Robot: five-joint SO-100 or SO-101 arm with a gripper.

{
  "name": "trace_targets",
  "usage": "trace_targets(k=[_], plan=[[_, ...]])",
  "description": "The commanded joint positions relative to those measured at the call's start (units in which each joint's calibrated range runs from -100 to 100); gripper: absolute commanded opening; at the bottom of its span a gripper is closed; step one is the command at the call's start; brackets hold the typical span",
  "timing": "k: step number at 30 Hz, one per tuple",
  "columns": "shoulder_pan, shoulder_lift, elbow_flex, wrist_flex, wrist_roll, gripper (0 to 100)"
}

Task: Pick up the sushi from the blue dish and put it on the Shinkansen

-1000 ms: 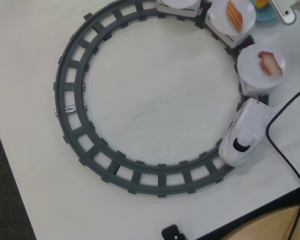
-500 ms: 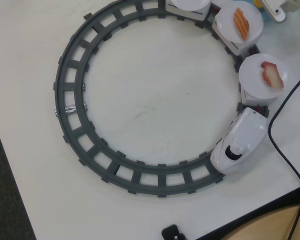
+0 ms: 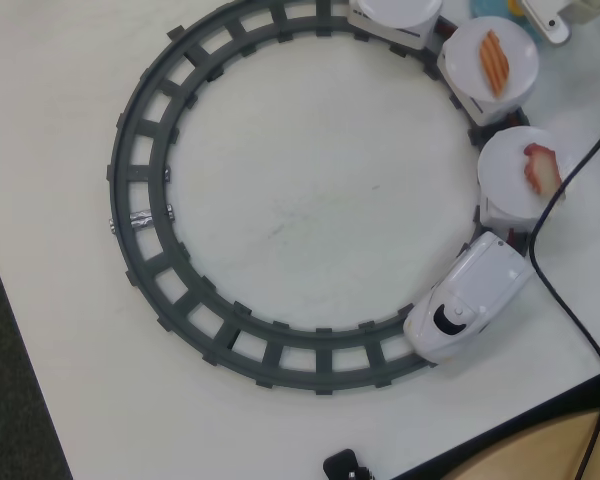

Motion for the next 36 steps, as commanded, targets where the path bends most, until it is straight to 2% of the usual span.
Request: trace_targets(k=[1, 7, 14, 24, 36], plan=[[-0.2, -0.48, -2.48, -0.08, 0.25, 8], [-0.2, -0.48, -2.39, -0.08, 0.2, 3], [1.82, -4.9, -2.21, 0.61, -0.38, 2], [3.5, -27.53, 10.35, 0.69, -0.38, 2], [-5.31, -62.86, 36.65, 0.01, -0.38, 2]])
